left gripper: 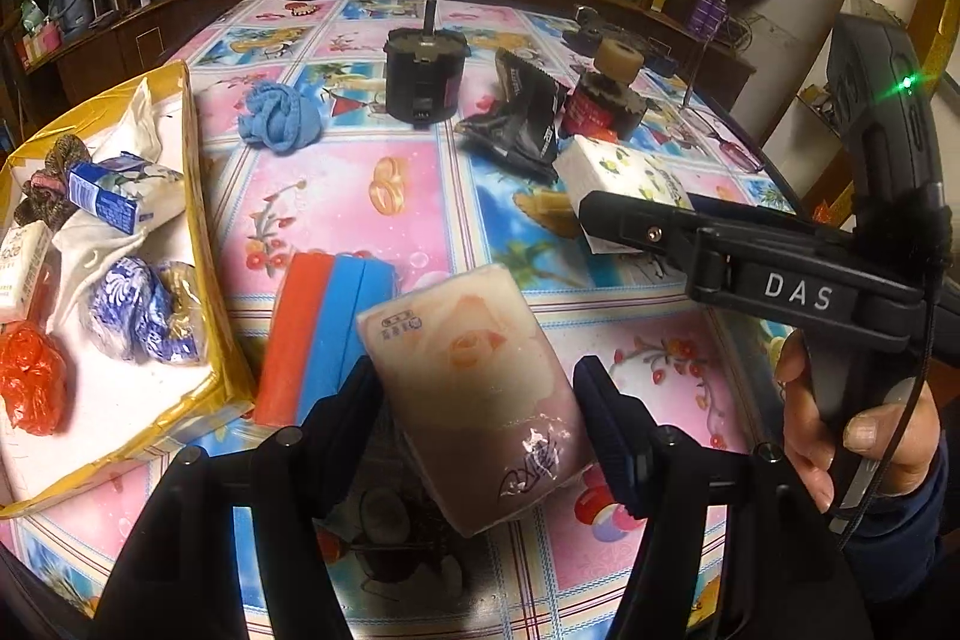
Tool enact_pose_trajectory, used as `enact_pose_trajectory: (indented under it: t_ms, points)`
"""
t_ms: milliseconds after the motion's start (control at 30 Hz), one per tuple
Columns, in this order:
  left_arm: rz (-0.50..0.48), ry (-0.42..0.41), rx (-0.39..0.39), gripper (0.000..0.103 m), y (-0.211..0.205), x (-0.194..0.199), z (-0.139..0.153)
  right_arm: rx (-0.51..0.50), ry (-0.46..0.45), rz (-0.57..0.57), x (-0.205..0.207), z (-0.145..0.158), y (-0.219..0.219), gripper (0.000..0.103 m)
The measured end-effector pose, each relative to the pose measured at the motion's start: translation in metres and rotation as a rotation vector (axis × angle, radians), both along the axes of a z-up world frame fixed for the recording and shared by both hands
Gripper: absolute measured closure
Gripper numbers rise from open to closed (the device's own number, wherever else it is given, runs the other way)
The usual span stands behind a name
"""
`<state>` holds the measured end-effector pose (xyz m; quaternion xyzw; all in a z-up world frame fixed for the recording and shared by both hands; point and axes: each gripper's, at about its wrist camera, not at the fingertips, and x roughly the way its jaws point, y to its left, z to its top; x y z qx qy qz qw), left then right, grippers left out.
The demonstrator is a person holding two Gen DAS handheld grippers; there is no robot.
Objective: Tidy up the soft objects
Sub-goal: 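Grasp the lemon-print tissue pack with the right tool while the left tool holds the brown pack, then carry the brown pack and lemon-print pack into the tray and open both tools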
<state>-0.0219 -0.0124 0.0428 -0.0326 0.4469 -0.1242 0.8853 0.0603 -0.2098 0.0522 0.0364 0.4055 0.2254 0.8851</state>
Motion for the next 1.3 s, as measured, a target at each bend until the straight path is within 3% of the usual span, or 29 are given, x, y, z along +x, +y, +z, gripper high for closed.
enact_pose_trajectory:
  t_ms: [400,833,1300]
  points:
    - [0.052,-0.062,-0.031,0.038,0.026,-0.003,0.027,0.056,-0.046,0.036,-0.008,0.007,0.002,0.022]
    - [0.158,-0.117,-0.065,0.038,0.082,-0.009,0.046,0.102,-0.022,0.073,-0.011,0.013,0.019,0.022]
    - [0.337,-0.155,-0.073,0.038,0.193,-0.013,0.062,0.056,-0.030,0.252,-0.006,0.067,0.131,0.022]
